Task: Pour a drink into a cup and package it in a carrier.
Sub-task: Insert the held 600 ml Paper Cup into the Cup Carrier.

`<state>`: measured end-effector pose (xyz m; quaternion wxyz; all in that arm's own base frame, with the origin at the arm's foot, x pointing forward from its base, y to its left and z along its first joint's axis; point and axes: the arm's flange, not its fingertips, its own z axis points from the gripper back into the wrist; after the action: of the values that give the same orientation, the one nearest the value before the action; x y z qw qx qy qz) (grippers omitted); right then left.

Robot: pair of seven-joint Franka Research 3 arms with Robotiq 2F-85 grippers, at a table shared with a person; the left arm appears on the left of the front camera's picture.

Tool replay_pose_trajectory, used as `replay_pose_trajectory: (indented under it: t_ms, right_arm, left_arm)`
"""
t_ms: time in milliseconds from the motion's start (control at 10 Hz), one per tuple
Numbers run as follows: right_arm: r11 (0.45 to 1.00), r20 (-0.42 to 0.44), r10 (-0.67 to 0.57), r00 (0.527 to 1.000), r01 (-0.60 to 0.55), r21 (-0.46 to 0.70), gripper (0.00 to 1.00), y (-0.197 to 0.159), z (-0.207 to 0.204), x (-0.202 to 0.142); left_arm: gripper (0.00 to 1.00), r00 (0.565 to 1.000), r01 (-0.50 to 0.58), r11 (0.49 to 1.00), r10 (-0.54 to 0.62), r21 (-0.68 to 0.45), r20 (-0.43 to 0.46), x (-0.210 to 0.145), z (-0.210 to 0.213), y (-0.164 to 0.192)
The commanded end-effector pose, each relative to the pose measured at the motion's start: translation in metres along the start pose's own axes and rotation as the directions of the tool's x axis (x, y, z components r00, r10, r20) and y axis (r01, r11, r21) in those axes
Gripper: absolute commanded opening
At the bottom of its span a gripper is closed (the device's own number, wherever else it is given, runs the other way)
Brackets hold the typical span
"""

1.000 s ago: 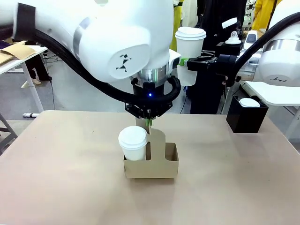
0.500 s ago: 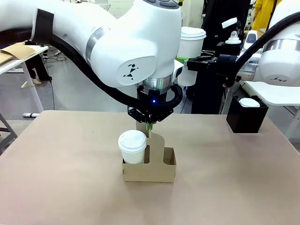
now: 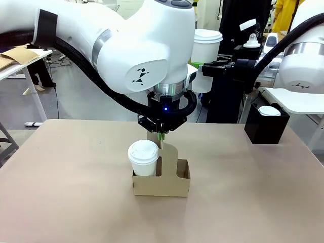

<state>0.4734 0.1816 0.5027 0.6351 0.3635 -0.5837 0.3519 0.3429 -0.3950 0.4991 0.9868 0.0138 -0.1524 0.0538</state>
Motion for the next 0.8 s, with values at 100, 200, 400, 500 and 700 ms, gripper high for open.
replay_pose_trajectory:
  t_ms: [100, 200, 400, 500, 700]
  right_arm:
    - [1.000, 0.004, 0.006, 1.000, -0.006, -0.007, 0.80, 0.000, -0.003, 0.006]
    - [1.000, 0.000, 0.000, 1.000, 0.000, 0.000, 0.80, 0.000, 0.000, 0.000]
    - [0.993, 0.036, -0.034, 0.999, 0.030, 0.110, 0.80, -0.022, 0.002, -0.012]
    - [0.981, 0.053, -0.020, 0.998, 0.010, 0.194, 0.80, -0.029, 0.004, -0.025]
    - [0.962, 0.068, -0.014, 0.998, -0.005, 0.273, 0.80, -0.037, 0.010, -0.058]
  left_arm:
    - [0.61, 0.996, 0.086, 0.996, -0.086, -0.017, -0.005, 0.006, 0.009, 0.010]
    - [1.00, 0.992, 0.124, 0.992, -0.124, -0.031, 0.002, 0.006, 0.021, 0.016]
    - [1.00, 0.968, 0.249, 0.965, -0.249, -0.088, 0.006, 0.007, 0.050, 0.035]
    - [1.00, 0.954, 0.300, 0.946, -0.300, -0.122, 0.019, 0.009, 0.066, 0.049]
    - [1.00, 0.900, 0.436, 0.890, -0.430, -0.133, 0.072, 0.012, 0.093, 0.086]
